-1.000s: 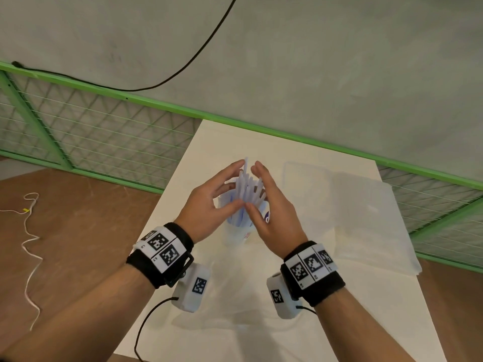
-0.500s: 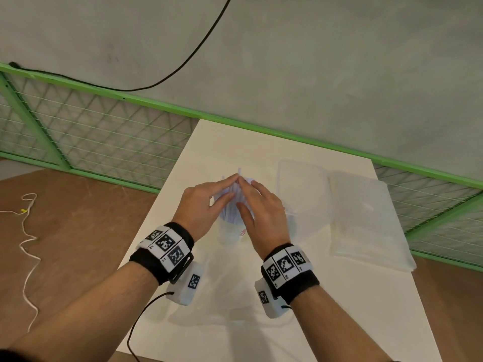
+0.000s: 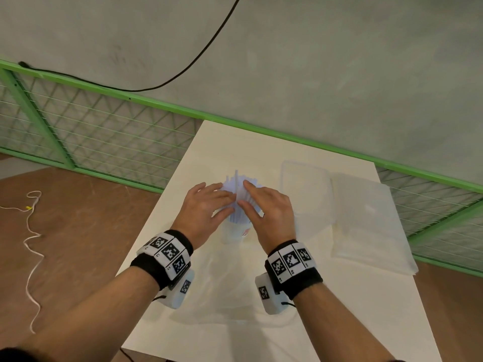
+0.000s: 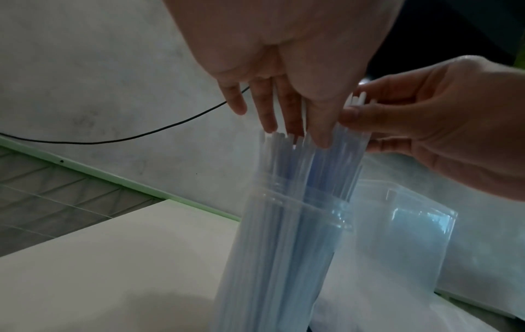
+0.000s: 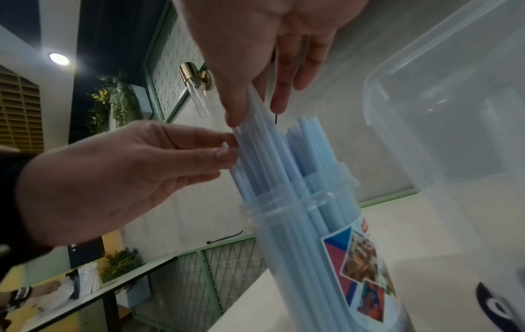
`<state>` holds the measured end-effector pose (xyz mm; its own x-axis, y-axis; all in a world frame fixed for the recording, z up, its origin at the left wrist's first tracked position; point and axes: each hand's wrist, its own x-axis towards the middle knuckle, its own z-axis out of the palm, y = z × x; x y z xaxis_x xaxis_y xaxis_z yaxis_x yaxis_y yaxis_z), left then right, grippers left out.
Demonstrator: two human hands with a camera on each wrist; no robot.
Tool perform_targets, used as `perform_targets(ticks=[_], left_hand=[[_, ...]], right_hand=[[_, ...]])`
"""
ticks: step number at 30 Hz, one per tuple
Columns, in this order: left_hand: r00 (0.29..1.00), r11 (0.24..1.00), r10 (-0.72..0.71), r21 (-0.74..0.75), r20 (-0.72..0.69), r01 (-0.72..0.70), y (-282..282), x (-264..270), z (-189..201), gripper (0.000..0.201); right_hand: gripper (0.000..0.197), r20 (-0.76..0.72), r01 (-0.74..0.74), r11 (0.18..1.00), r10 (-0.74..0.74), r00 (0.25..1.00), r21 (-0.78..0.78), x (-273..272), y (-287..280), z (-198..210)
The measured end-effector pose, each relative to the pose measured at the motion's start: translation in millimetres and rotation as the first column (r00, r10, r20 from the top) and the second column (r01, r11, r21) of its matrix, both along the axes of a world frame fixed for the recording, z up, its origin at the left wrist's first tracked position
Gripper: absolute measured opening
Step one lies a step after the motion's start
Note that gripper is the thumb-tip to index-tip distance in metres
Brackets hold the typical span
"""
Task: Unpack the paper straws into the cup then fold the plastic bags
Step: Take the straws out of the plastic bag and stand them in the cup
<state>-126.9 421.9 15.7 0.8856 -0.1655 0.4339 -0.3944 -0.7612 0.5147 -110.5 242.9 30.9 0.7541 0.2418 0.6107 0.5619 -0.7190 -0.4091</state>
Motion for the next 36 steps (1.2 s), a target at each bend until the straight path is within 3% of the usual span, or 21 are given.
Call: perform_targets(ticks=[3,6,11,15,19,23,29,33,36], left_hand=[[0.999,0.993,0.048,-0.109,0.009,-0.046,0.4,-5.1,11.2,0.045],[0.998,0.959,0.067,-0.275,-0.018,-0.070,-5.2,-12.3,25.9,0.050],[0.999,0.960,-0.053,-0.277,-0.007,0.049,-18.1,-12.5,28.0,0.041],[0.997,0.948,-0.073,-0.311,0.001,0.069,-20.9,-4.9,26.4,0.036],[0.997,0.946,-0.075,-0.316,-0.011,0.068,-18.8,-0.5,30.5,0.036],[0.995,0.943,-0.099,-0.319,0.016,0.099,-16.2,0.0,33.0,0.035],[0.996,0.925,-0.085,-0.374,-0.029,0.068,-16.2,-2.2,32.3,0.033],[0.994,0.897,-0.056,-0.442,-0.090,0.010,-15.4,-3.4,31.9,0.036],[0.993,0.890,-0.070,-0.455,-0.099,0.018,-18.3,-5.4,31.9,0.028]], right_hand=[[0.042,-0.064,-0.031,0.999,0.028,0.998,-0.038,-4.6,-2.3,4.4],[0.043,-0.173,-0.134,0.990,0.140,0.975,0.046,-12.2,-9.6,13.7],[0.038,-0.196,-0.118,0.986,0.139,0.971,0.117,-16.5,-13.8,16.8],[0.016,-0.128,-0.024,0.983,0.048,0.991,0.183,-9.8,-9.2,22.5],[0.010,-0.102,0.028,0.996,-0.019,0.995,0.080,-10.3,-7.2,5.7],[0.026,-0.038,0.076,0.997,-0.075,0.996,0.032,-11.4,-9.2,-6.7],[0.013,0.079,0.095,0.983,-0.084,0.993,-0.157,-15.6,-13.9,-22.8],[0.038,-0.112,0.047,0.994,-0.037,0.993,0.095,-19.6,-12.1,0.5],[0.054,-0.254,-0.096,0.970,0.154,0.955,0.225,-18.6,-6.3,29.2]])
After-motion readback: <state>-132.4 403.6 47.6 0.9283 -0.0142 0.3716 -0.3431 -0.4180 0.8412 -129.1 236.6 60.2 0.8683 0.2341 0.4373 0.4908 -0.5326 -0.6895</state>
